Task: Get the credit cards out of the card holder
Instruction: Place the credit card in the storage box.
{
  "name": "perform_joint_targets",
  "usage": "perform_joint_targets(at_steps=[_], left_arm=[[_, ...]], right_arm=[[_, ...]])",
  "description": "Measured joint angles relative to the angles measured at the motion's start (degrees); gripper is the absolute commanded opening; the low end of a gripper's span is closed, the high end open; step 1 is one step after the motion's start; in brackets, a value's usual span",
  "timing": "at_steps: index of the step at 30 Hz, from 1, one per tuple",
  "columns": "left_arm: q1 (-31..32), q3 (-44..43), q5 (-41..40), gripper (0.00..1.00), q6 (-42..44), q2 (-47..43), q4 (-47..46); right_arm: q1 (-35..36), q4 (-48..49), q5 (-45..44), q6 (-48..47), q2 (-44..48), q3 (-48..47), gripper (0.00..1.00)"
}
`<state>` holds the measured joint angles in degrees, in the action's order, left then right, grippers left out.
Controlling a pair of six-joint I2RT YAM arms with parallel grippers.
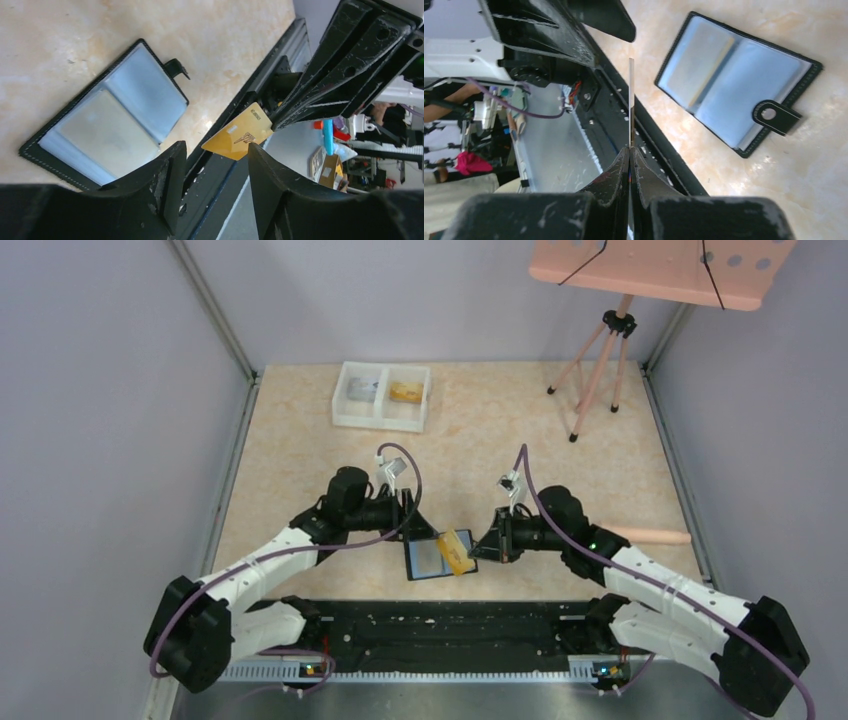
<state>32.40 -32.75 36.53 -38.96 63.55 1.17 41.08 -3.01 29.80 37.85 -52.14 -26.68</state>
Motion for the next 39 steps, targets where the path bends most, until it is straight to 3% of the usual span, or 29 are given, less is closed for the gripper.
perform_joint_targets(at_steps=[8,15,21,24,33,39], left_arm=[[0.0,0.9,6.3,0.49,-0.2,-1.2,-3.1],[0.0,1.5,9.0,0.03,-1.8,-2.3,-6.4],[-0.1,2.1,10.6,0.0,-4.3,-3.4,-9.5],[-0.1,2.1,10.6,0.0,-5.1,-3.4,-10.3],[-0.1,2.0,7.2,0.0,-5.8,-3.4,-10.4],[-2.9,-1.8,-1.2,0.0,-4.3,-3.0,-5.6]], right_arm=[[0.0,6.8,5.3,2.9,1.6,0.4,0.0],[0.0,8.7,7.0,4.5,1.6,1.2,0.0],[-0.1,8.0,6.0,4.8,1.8,2.4,0.02],[-0.1,7.6,4.9,4.8,2.4,2.4,0.17],[-0.2,2.1,-3.4,4.1,9.7,1.7,0.91],[-0.3,-1.4,-7.7,3.8,13.7,1.3,0.99]])
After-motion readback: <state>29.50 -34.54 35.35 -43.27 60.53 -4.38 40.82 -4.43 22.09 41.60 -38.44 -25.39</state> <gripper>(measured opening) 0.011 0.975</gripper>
